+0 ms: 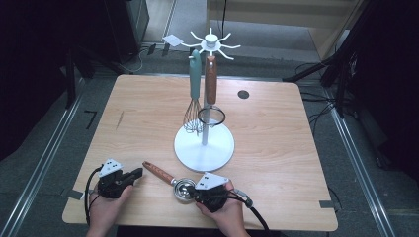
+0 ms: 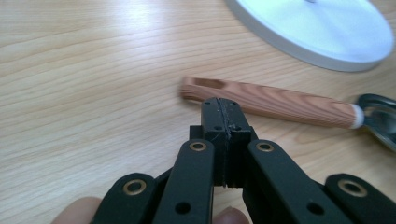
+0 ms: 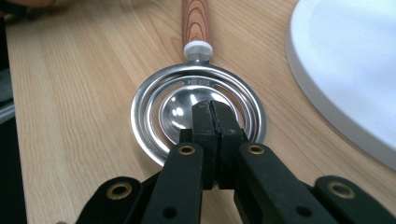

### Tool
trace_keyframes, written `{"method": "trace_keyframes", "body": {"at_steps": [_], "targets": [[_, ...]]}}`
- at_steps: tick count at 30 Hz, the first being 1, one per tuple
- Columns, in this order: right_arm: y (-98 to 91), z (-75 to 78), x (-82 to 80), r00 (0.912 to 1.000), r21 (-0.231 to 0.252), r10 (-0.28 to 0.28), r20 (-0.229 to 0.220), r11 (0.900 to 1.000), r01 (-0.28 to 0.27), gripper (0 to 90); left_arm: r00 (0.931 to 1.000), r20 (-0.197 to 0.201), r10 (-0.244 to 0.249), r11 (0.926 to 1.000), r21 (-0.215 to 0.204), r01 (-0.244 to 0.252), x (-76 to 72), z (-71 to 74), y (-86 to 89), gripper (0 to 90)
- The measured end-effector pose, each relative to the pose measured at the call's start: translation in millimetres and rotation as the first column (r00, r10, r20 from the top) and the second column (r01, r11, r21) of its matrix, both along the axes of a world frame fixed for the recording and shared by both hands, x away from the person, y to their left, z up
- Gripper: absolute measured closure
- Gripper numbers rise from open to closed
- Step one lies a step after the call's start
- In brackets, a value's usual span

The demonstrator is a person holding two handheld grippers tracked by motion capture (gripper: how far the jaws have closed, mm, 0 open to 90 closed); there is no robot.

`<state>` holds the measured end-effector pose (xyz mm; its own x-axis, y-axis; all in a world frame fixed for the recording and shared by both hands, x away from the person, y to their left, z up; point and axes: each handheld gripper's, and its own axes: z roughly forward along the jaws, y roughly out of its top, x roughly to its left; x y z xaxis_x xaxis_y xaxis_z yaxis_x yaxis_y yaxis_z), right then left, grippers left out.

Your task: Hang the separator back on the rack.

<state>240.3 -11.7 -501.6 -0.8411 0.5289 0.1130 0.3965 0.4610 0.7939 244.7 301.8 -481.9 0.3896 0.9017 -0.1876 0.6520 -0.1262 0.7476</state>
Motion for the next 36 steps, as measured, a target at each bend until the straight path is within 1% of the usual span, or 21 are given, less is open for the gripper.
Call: {"method": "trace_keyframes", "body": {"at_steps": [2,3,10,14,19,20,22,23,26,28,30,31,32,36], "targets": [[-2.4,-0.1,-0.6,1.0,-0.005,-0.003,0.005,1.0,0.003,89.7,1.0,-0.002,-0.002,1.0,0.0,0.002,0.5,-0.8,-1.1,90.0],[-4.1,-0.3,-1.0,1.0,-0.004,-0.005,0.006,1.0,0.005,89.8,1.0,-0.002,-0.003,1.0,0.007,0.003,0.7,-0.8,-1.9,90.0],[-21.2,-0.7,-3.6,0.9999,-0.003,-0.013,0.005,0.9999,0.013,88.9,0.9999,-0.015,-0.006,0.9998,0.016,0.006,3.4,-3.5,-7.8,90.0],[-29.9,-1.1,-4.7,0.9998,0.0,-0.015,0.008,0.9999,0.015,88.8,0.9998,-0.016,-0.014,0.9996,0.022,0.014,4.3,-4.5,-13.9,90.0],[-40.9,-1.4,-4.9,0.9996,-0.011,-0.021,0.021,0.9997,0.021,89.0,0.9995,-0.028,-0.017,0.9994,0.029,0.018,7.3,-6.1,-21.3,90.0],[-43.0,-1.5,-4.8,0.9995,-0.012,-0.023,0.022,0.9996,0.024,89.1,0.9992,-0.033,-0.023,0.9995,0.023,0.024,8.2,-6.6,-23.3,90.0],[-47.3,-1.6,-4.7,0.9992,-0.011,-0.034,0.022,0.9994,0.034,89.0,0.9989,-0.038,-0.029,0.9989,0.036,0.03,9.1,-7.2,-28.1,90.0],[-49.2,-1.7,-4.8,0.9991,-0.008,-0.037,0.02,0.9993,0.037,88.9,0.9988,-0.037,-0.031,0.999,0.031,0.032,9.4,-7.5,-30.0,90.0],[-55.2,-1.9,-4.8,0.9988,-0.01,-0.046,0.017,0.9989,0.046,88.8,0.9984,-0.039,-0.04,0.9985,0.034,0.042,10.0,-7.5,-37.7,90.0],[-59.0,-2.1,-4.9,0.9982,-0.009,-0.057,0.016,0.9983,0.057,88.4,0.9977,-0.043,-0.053,0.998,0.031,0.055,9.3,-7.7,-43.6,90.0],[-62.4,-2.0,-5.0,0.9973,-0.009,-0.072,0.013,0.9973,0.072,87.9,0.9968,-0.041,-0.069,0.9969,0.036,0.07,7.7,-7.8,-48.7,90.0],[-64.5,-2.3,-5.0,0.9966,-0.013,-0.08,0.021,0.9967,0.08,87.8,0.9962,-0.041,-0.076,0.9963,0.035,0.078,7.2,-7.9,-51.0,90.0],[-66.1,-2.3,-5.2,0.9961,-0.02,-0.086,0.022,0.9961,0.086,87.6,0.9958,-0.042,-0.081,0.9958,0.039,0.083,6.9,-7.9,-52.3,90.0],[-73.0,-2.7,-5.1,0.9942,-0.023,-0.105,0.024,0.9941,0.106,87.2,0.9929,-0.045,-0.11,0.9932,0.032,0.112,6.0,-8.4,-58.7,90.0]]}}
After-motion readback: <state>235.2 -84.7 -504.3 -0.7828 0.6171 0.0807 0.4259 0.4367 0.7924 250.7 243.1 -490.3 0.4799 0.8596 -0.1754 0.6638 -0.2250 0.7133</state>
